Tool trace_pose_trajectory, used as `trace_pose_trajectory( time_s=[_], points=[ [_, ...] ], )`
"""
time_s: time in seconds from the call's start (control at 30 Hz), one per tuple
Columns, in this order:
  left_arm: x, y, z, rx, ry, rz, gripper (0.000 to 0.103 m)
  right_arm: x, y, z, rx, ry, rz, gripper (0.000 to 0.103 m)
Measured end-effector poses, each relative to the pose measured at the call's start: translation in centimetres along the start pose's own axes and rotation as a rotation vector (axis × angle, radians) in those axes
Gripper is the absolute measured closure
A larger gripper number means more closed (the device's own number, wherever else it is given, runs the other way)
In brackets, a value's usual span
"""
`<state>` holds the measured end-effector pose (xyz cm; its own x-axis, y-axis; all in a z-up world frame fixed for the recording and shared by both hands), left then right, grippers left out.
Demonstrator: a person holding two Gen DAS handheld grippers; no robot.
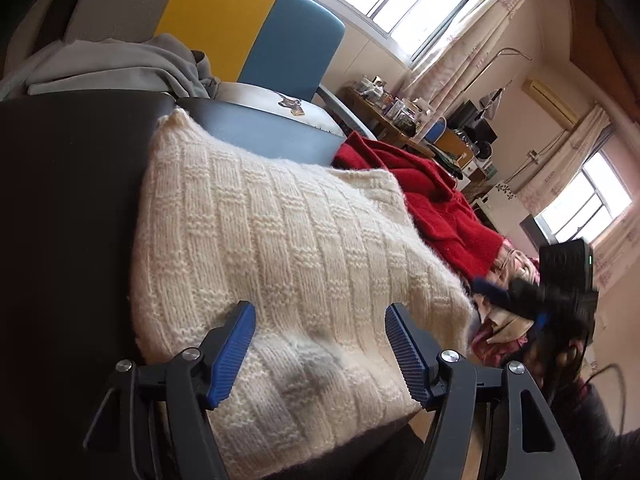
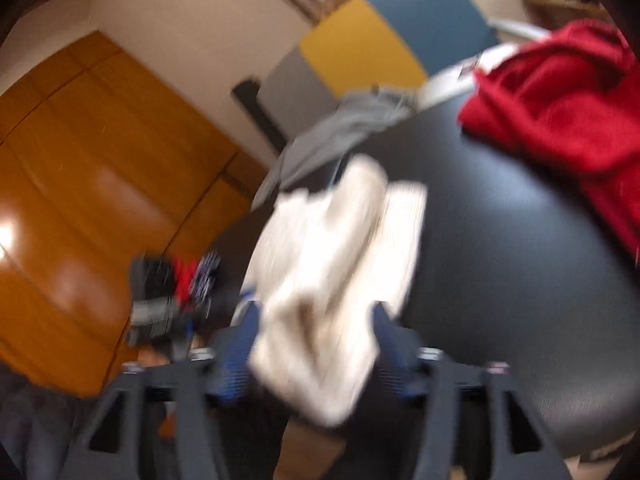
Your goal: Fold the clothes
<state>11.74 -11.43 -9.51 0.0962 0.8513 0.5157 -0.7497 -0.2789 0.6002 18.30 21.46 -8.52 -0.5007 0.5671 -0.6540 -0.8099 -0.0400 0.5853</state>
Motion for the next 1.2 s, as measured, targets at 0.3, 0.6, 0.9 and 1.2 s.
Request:
trace_pose_trajectory(
  time_s=[0.3, 0.6, 0.9, 1.2],
  points=[
    [1.7, -1.4, 0.7, 0.016, -0.016, -0.097, 0.034, 1.6, 5.6, -10.6, -0.087, -0.108, -0.094, 0.055],
    [2.5, -3.9, -1.2, -0.085, -0.037, -0.214, 0.021, -1.6, 7.5, -7.2, -0.018, -0.372, 0.208, 0.091],
    [3.3, -5.2, -2.5, -0.157, 0.024, -0.308, 0.021, 9.5, 2.1, -8.0, 0.079, -0.071, -0.264, 0.083],
    [3.5, -2.1, -0.8, -0.09, -0.08, -0.151, 0.021, 1.7, 4.6, -2.6, 0.092, -0.182, 0.055, 0.073]
  ],
)
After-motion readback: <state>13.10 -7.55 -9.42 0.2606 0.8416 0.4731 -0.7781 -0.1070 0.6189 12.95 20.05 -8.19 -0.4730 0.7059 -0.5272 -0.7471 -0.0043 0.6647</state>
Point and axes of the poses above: each gripper's, at about its wrist camera, not at the fingertips, and z roughly against the way its jaws point, x to its right, y to its top, the point moved 6 cm from there along -z, roughly the way its jaws point
